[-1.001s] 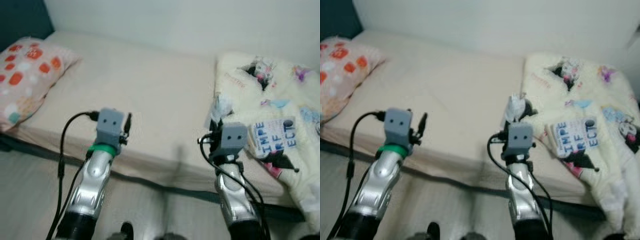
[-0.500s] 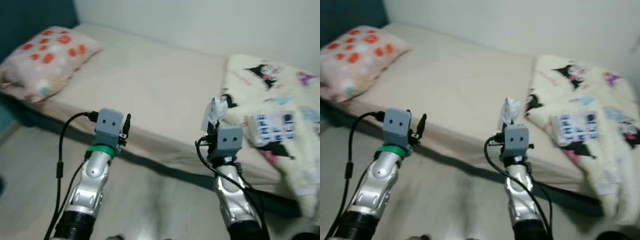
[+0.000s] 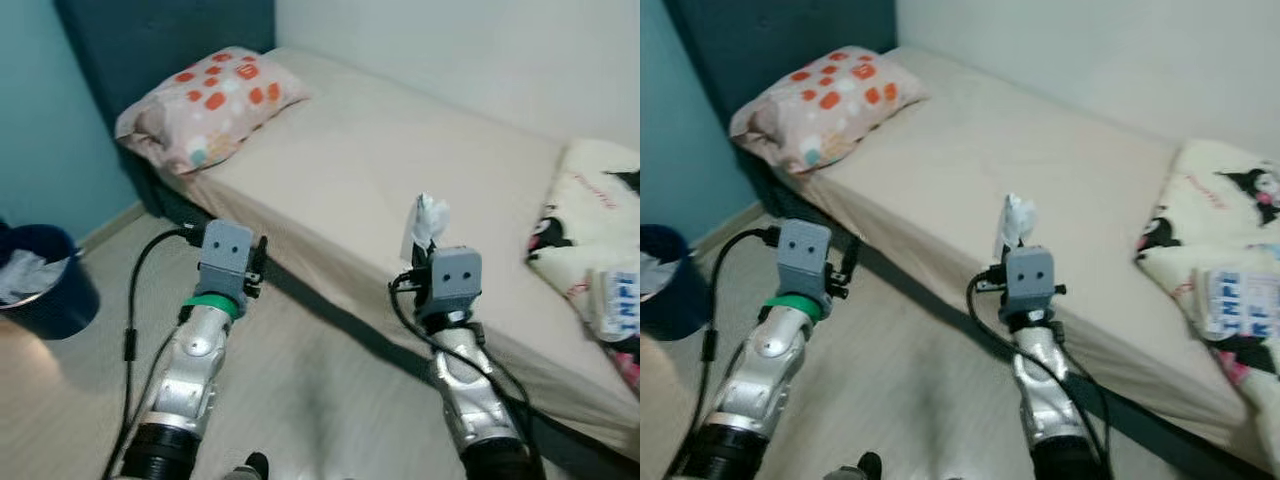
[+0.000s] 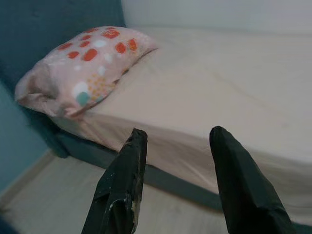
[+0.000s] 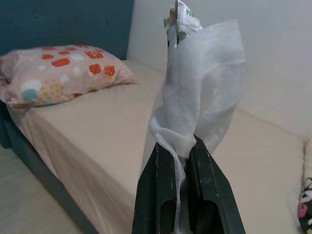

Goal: Clean up the room

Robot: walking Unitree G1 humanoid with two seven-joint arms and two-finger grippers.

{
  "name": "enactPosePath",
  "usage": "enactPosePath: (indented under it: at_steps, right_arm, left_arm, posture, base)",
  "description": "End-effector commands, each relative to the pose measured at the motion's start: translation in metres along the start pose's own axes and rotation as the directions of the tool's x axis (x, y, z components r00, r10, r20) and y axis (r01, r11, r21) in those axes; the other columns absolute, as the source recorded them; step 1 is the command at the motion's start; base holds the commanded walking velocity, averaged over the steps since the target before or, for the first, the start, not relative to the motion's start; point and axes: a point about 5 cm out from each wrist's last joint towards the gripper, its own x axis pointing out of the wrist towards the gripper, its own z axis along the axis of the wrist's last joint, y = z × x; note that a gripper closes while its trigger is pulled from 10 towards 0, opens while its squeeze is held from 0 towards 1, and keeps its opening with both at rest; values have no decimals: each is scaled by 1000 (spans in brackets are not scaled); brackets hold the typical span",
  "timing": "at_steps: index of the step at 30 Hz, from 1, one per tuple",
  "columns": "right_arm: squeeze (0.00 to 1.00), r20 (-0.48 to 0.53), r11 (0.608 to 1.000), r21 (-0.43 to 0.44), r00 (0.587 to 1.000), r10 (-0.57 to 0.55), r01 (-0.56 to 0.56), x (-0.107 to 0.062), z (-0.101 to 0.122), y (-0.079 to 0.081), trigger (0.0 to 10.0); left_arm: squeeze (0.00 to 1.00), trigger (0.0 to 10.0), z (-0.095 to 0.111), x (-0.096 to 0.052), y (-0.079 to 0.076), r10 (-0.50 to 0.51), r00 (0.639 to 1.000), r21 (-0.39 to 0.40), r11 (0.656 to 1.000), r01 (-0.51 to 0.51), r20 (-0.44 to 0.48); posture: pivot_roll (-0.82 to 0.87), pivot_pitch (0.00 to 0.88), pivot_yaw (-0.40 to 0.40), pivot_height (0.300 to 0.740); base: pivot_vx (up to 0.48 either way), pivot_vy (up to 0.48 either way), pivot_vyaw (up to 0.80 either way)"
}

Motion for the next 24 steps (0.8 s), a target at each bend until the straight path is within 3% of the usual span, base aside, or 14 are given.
enactPosePath:
  at_steps: [1,18,23,24]
  right_arm:
    - [0,-9,1000,7,1000,9,-9,-2,-2,3,10000]
    - [0,-6,997,3,997,78,-78,-2,-1,11,10000]
    - [0,-31,994,26,994,106,-105,-5,-6,15,10000]
    - [0,-73,992,63,991,116,-111,-8,-13,17,10000]
  left_arm:
    - [0,10000,-9,-3,5,16,999,15,1000,-15,-36]
    - [0,10000,-12,-3,10,74,996,50,996,-72,-51]
    - [0,10000,-26,-8,20,127,987,63,991,-121,-97]
    - [0,10000,-39,-17,34,194,974,98,978,-183,-114]
  posture:
    - [-103,31,-13,740]
    - [-100,35,-15,740]
    - [-101,38,-10,740]
    - [-97,42,-8,740]
  base:
    - [0,0,719]
    - [0,0,710]
    - [0,0,698]
    - [0,0,688]
